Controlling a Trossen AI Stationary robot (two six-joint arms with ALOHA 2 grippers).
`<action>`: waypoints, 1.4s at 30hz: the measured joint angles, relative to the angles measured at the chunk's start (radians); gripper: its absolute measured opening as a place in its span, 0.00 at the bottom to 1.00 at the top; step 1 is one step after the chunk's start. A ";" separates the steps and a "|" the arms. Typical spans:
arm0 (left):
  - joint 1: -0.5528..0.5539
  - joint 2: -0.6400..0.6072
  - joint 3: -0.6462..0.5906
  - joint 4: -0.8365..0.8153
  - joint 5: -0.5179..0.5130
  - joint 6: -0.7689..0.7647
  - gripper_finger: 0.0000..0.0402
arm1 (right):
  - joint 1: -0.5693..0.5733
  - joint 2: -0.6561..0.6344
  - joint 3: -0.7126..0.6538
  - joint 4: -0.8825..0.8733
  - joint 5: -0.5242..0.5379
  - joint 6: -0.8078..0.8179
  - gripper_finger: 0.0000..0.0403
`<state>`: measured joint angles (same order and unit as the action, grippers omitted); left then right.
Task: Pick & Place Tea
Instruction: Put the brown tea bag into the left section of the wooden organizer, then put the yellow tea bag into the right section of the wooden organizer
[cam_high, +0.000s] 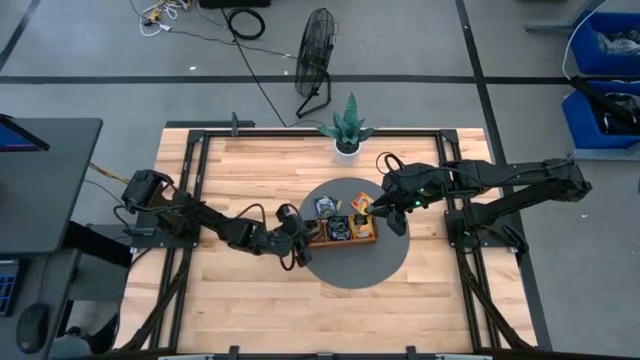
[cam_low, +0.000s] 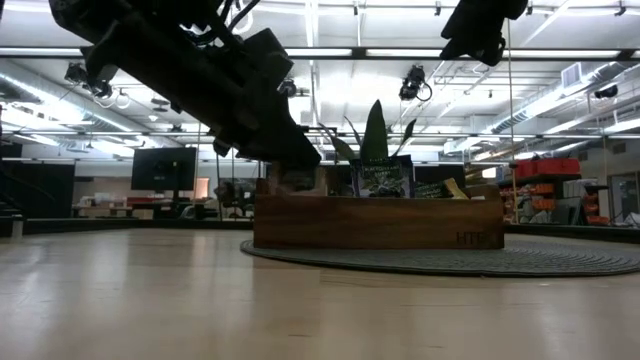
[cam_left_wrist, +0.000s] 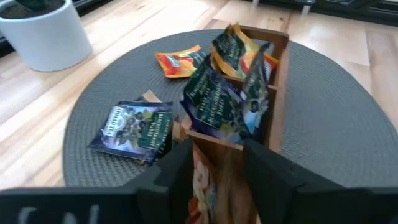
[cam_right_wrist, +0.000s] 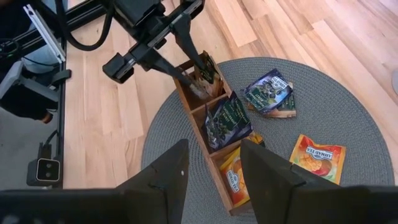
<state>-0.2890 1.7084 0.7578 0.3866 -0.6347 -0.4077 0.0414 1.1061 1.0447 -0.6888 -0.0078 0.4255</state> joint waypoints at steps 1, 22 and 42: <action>-0.001 0.000 0.000 -0.001 0.004 0.000 0.38 | 0.000 0.000 0.000 0.000 0.000 0.000 0.38; 0.001 -0.008 0.000 -0.019 -0.122 0.016 0.50 | 0.000 0.000 0.000 0.000 0.000 0.000 0.38; 0.069 -0.285 0.001 -0.017 -0.148 -0.029 0.49 | -0.221 0.169 0.000 -0.125 0.138 0.116 0.38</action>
<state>-0.2203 1.4239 0.7586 0.3692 -0.7825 -0.4368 -0.1799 1.2749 1.0451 -0.8134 0.1303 0.5411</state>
